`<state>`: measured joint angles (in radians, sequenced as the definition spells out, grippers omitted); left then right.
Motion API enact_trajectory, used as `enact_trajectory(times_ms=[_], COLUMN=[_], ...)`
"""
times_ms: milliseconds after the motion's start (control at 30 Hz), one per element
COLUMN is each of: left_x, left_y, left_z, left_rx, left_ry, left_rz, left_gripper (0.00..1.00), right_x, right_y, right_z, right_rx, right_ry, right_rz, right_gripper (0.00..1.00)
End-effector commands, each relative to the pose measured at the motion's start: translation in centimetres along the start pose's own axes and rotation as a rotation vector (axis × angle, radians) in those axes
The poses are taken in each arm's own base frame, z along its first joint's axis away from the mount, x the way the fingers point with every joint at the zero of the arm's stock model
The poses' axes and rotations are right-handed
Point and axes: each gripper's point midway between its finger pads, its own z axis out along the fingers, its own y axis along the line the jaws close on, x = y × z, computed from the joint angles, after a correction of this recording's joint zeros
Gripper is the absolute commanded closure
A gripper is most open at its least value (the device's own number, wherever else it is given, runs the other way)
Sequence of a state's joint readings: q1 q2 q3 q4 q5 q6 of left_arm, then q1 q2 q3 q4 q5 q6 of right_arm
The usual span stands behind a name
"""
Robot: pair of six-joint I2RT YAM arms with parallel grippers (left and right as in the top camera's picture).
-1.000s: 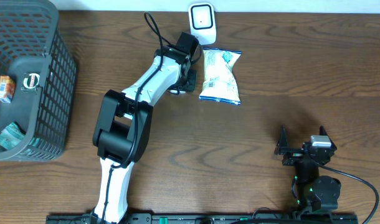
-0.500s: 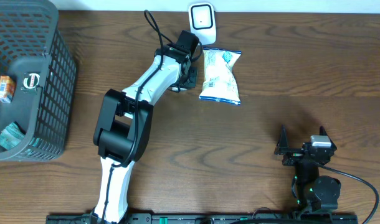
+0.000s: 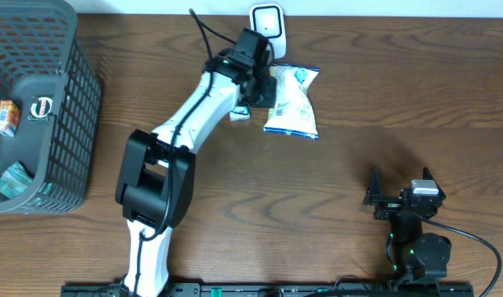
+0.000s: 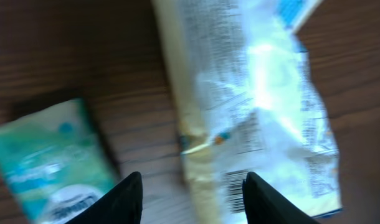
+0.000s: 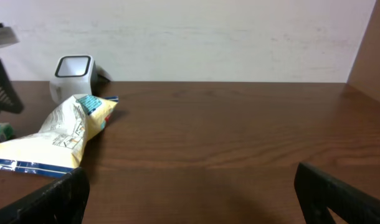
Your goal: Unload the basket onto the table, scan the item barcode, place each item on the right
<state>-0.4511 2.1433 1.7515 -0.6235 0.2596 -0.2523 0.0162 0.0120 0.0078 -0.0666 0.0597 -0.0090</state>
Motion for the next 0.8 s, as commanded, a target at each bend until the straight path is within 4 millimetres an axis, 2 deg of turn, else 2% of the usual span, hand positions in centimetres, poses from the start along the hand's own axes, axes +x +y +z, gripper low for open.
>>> enact_trajectory(times_ms=[0, 233, 367, 433, 533, 633, 700, 767], left_x=[0.1, 3.3, 6.4, 7.9, 9.2, 9.3, 8.7, 7.3], left_y=[-3.5, -6.0, -6.4, -6.6, -7.1, -7.5, -7.9, -8.1], left_z=[0.5, 3.7, 6.0, 6.5, 6.3, 5.4, 4.1, 2.3], left_rx=[0.056, 0.059, 0.042, 0.029, 0.02, 0.017, 0.014, -0.005], left_ry=[-0.012, 0.063, 0.149, 0.196, 0.235, 0.239, 0.216, 0.158], left_rz=[0.046, 0.102, 0.122, 0.13, 0.147, 0.154, 0.161, 0.171], left_gripper=[0.49, 0.5, 0.52, 0.55, 0.57, 0.58, 0.58, 0.58], right_x=[0.1, 0.1, 0.1, 0.1, 0.1, 0.1, 0.1, 0.1], right_y=[-0.1, -0.1, -0.1, -0.1, -0.1, -0.1, -0.1, -0.1], right_z=[0.0, 0.0, 0.0, 0.0, 0.0, 0.0, 0.0, 0.0], right_rx=[0.004, 0.004, 0.004, 0.004, 0.004, 0.004, 0.004, 0.004], right_ry=[-0.001, 0.0, -0.001, -0.001, 0.0, -0.001, -0.001, 0.0], right_rz=[-0.007, -0.007, -0.007, -0.007, -0.007, -0.007, -0.007, -0.007], right_gripper=[0.01, 0.01, 0.01, 0.01, 0.01, 0.01, 0.01, 0.01])
